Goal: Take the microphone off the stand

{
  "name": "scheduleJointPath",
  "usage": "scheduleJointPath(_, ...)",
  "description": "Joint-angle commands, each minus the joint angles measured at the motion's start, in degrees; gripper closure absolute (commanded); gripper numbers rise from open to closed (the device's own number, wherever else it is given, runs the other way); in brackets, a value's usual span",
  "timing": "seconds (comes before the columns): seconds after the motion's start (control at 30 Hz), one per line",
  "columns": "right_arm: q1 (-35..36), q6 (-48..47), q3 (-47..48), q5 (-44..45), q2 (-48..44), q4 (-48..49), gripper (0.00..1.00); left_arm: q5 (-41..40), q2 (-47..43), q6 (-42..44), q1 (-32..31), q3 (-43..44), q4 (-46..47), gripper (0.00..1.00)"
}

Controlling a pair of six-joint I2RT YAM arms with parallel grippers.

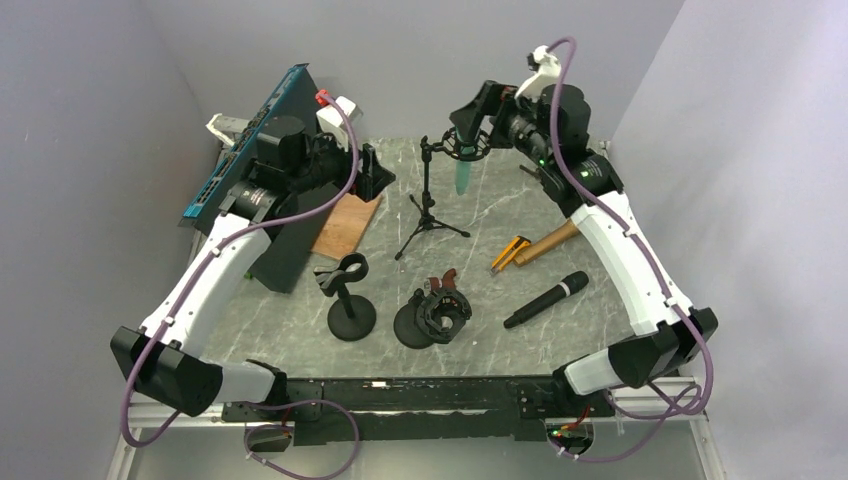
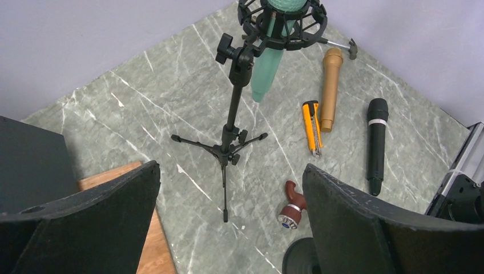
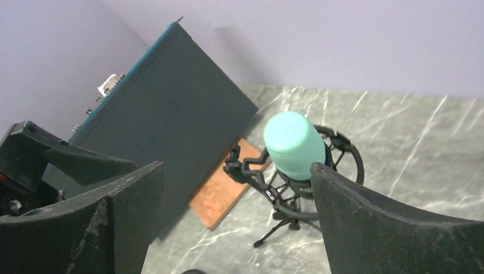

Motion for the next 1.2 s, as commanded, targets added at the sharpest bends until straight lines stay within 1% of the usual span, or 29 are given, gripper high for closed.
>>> scheduleJointPath(0.0,4.92,-15.18,7.55,16.83,4.0,-6.65,0.03,-1.23,-1.39,2.03,-0.32,-0.65,1.63,0.04)
scheduleJointPath(0.2,9.59,-22.19,13.26,27.15,9.85,-8.08,0.11,-5.83,-3.29,6.02,-2.94,-1.78,1.54,0.03)
scheduleJointPath(0.27,10.3,-23.04,14.29,27.45,11.63,-8.02,0.13,-6.24,-3.28,6.2,-3.57,-1.87,1.44,0.03)
scheduleJointPath(0.43,11.66,-23.33,15.26,29.85,14.55,-9.02,0.26,-5.27,-2.89,5.5,-4.11,-1.8,1.69,0.03)
scheduleJointPath(0.5,11.97,-23.57,15.04,30.76,15.04,-9.0,0.34,-5.43,-2.73,5.43,-4.24,-1.87,1.7,0.03)
scheduleJointPath(0.57,12.07,-23.22,14.83,31.15,15.27,-8.78,0.45,-5.4,-2.55,5.46,-4.38,-1.78,1.61,0.03)
scheduleJointPath(0.73,12.24,-23.66,15.17,32.49,15.18,-7.53,0.61,-5.61,-1.88,5.64,-4.41,-1.59,1.3,0.04)
scheduleJointPath(0.83,12.23,-24.21,18.48,32.64,15.81,-8.26,0.75,-5.84,-1.67,5.68,-4.4,-1.52,1.08,0.04)
scheduleJointPath(1.0,12.18,-24.58,24.76,31.53,16.66,-8.8,0.88,-5.78,-1.3,5.68,-4.44,-1.52,1.08,0.04)
scheduleJointPath(1.17,12.24,-24.1,32.82,30.21,17.37,-10.65,0.97,-6.33,-1.69,6.03,-4.45,-1.92,1.38,0.04)
